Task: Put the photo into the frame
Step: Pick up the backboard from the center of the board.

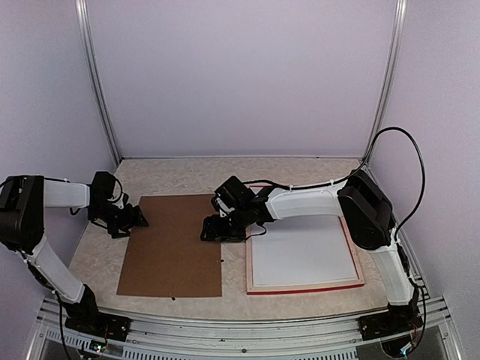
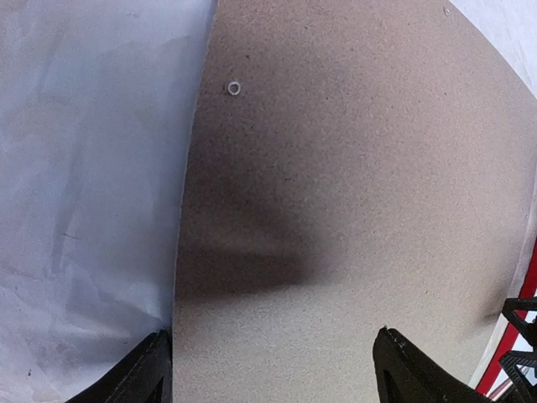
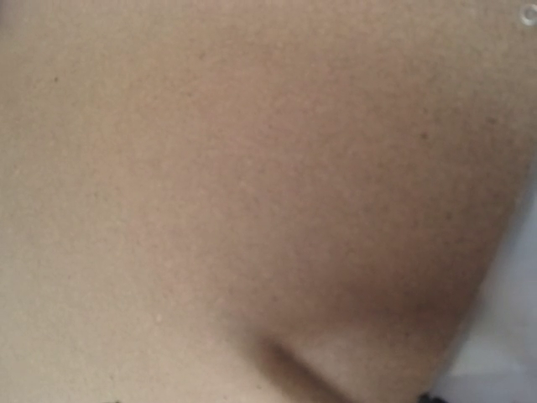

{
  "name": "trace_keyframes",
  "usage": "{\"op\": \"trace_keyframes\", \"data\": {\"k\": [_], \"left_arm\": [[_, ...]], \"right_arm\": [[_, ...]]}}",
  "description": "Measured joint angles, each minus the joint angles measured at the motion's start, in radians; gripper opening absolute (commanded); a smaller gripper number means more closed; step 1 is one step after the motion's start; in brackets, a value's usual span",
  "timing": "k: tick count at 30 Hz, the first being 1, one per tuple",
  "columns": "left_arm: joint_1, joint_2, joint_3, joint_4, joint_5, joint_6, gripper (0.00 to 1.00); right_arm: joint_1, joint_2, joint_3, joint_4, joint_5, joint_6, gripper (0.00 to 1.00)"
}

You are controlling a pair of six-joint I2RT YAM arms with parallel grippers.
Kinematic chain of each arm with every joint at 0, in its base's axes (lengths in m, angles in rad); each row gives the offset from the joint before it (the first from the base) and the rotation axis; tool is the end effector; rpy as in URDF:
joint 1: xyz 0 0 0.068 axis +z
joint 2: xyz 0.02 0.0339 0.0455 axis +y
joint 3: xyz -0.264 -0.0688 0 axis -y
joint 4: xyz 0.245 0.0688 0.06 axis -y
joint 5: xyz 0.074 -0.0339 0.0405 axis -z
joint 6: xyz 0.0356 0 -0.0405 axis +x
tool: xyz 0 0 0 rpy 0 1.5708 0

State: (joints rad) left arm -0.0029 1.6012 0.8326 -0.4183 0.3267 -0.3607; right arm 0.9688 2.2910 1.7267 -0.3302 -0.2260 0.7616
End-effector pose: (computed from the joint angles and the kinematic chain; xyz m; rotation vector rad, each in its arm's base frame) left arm 0.2862 -0.0123 0.1503 -0.4060 2.7445 -0.5469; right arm 0.2773 0.4177 0.1468 -0.3891 2.6934 0.9280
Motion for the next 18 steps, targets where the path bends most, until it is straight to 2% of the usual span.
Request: {"op": "trace_keyframes", "data": {"k": [7, 18], "left_arm": [[0.007, -0.038, -0.037, 0.021, 0.04, 0.005, 0.76], [-0.01, -0.226, -0.06, 0.053, 0.15, -0.009, 0.7]], "right_arm": [[-0.01, -0.001, 0.0, -0.01, 0.009, 0.0, 0.75], [-0.068, -0.007, -0.001, -0.031, 0.0, -0.025, 0.74]]}}
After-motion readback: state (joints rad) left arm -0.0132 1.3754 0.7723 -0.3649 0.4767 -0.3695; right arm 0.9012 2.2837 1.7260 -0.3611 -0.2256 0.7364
